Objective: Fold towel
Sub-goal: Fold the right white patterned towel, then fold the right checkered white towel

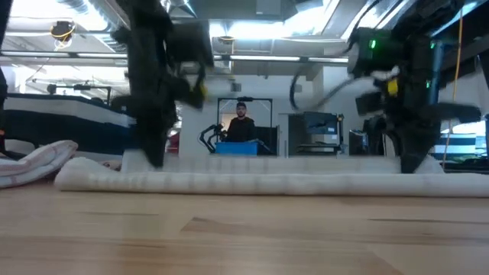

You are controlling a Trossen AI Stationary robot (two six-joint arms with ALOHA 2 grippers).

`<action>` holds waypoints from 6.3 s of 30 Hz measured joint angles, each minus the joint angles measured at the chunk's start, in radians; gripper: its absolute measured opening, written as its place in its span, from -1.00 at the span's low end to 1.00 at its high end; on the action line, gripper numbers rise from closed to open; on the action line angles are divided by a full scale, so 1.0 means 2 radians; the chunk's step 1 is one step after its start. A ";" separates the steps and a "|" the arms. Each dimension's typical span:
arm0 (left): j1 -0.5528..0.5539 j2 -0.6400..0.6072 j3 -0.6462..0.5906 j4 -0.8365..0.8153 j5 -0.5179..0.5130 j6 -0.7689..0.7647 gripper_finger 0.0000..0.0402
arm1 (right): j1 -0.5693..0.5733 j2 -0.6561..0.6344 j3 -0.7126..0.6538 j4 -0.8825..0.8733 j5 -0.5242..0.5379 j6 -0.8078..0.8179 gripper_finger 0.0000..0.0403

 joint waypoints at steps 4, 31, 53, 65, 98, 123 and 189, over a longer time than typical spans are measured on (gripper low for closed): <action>-0.002 -0.056 0.002 -0.015 -0.003 -0.007 -0.98 | 0.000 -0.059 0.000 -0.010 0.008 0.006 -0.96; 0.141 -0.153 0.039 0.087 -0.173 0.164 -0.99 | -0.133 -0.242 0.076 0.012 0.214 -0.102 -0.98; -0.145 -0.148 -0.098 0.089 -0.121 -0.078 -0.98 | 0.145 -0.213 -0.065 0.066 0.056 0.250 -0.98; -0.173 -0.147 -0.098 0.086 -0.049 -0.106 -0.79 | 0.223 -0.186 -0.065 0.099 -0.047 0.347 -0.87; -0.128 -0.027 -0.097 0.164 -0.015 -0.120 -0.13 | 0.301 -0.059 -0.065 0.168 0.002 0.473 0.27; -0.009 -0.055 -0.052 0.175 0.015 0.016 -0.19 | 0.263 -0.055 -0.047 0.140 0.166 0.350 0.08; 0.124 -0.230 0.171 0.262 -0.261 0.350 -0.99 | 0.053 -0.199 0.317 -0.151 0.572 0.055 -0.99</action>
